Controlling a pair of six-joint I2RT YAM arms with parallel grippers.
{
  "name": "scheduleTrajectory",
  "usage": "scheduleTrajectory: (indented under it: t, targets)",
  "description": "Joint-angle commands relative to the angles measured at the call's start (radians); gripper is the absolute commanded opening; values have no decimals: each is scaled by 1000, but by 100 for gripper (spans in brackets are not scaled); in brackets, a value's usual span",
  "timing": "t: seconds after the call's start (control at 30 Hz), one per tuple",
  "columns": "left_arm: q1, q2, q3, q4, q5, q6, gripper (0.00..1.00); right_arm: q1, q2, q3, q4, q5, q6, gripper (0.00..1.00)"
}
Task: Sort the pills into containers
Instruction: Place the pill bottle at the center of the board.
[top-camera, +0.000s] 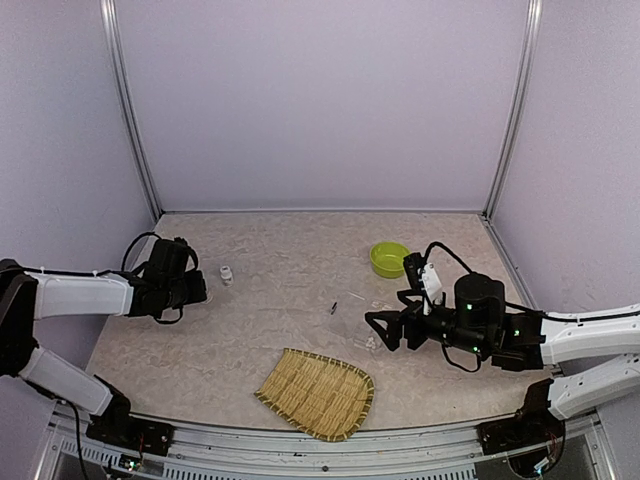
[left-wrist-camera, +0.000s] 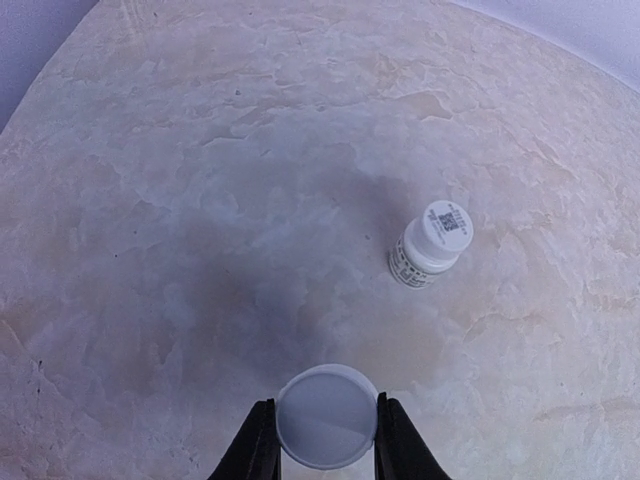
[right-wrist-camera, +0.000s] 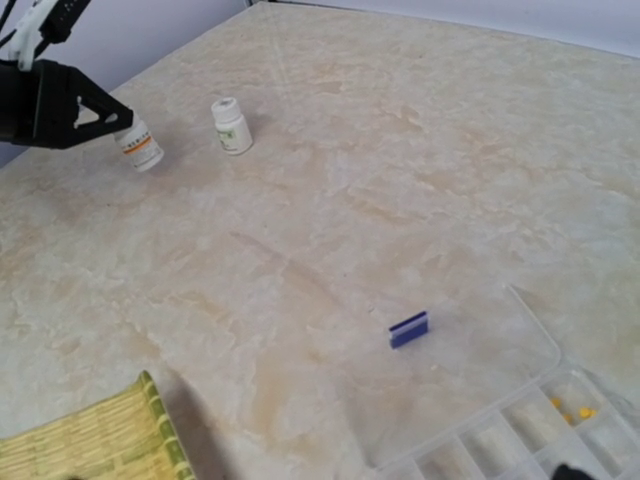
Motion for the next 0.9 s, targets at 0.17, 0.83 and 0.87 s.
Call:
scheduleTrajectory:
  t: [0.17, 0.83, 0.87]
  targets:
    - [21, 23, -14, 21, -63, -5, 12, -13, -19, 4, 9, -6, 7, 100]
    - [31, 79, -18, 44, -61, -14, 23, -18, 8, -10, 29, -12, 17, 100]
    - [31, 80, -18, 44, -60, -14, 24, -18, 10, -10, 29, -12, 17, 100]
